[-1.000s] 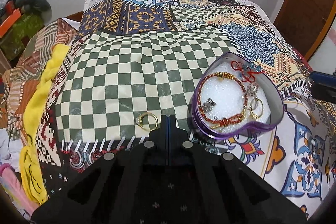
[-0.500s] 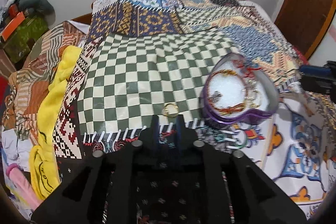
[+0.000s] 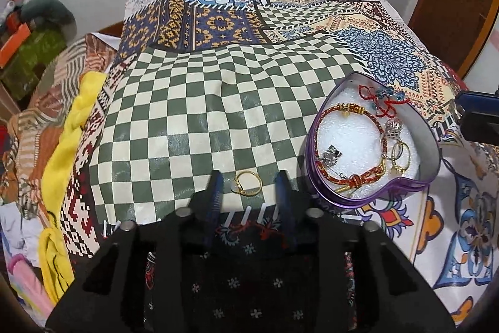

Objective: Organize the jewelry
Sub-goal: 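Grasp a silver ring with the right gripper while the left grasps the gold ring, then lower both rings into the heart tin and open both grippers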

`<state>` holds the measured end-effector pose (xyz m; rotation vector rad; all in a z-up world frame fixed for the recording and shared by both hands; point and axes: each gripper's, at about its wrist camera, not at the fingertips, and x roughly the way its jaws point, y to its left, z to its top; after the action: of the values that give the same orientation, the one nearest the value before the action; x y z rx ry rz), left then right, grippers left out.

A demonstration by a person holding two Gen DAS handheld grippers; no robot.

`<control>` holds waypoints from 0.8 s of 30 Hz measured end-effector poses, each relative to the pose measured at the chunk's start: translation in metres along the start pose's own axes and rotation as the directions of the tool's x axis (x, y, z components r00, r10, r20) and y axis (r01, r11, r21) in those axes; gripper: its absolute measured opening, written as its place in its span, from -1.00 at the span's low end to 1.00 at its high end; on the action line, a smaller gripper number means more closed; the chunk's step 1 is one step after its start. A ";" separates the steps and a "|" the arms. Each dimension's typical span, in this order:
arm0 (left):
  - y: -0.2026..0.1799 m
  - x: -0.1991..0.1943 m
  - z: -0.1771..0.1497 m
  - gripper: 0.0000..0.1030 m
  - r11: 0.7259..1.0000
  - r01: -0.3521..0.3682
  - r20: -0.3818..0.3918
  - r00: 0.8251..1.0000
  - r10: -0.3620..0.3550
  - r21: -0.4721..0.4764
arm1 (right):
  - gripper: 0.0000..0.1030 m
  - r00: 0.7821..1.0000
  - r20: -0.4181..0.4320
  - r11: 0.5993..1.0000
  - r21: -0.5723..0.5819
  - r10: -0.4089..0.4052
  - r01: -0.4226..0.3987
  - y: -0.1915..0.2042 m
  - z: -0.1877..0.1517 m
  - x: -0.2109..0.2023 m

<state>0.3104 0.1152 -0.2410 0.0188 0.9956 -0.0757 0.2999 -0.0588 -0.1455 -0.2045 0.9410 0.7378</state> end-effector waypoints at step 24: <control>-0.033 -0.054 0.014 -0.65 0.993 0.113 0.124 0.986 -0.115 0.026 | -0.61 1.000 -0.027 1.000 -0.012 0.000 0.000 0.005 0.005 0.019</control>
<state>0.2907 0.0850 -0.1877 -0.0257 0.8697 -0.1887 0.3071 -0.0432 -0.1565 -0.2257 0.9620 0.7425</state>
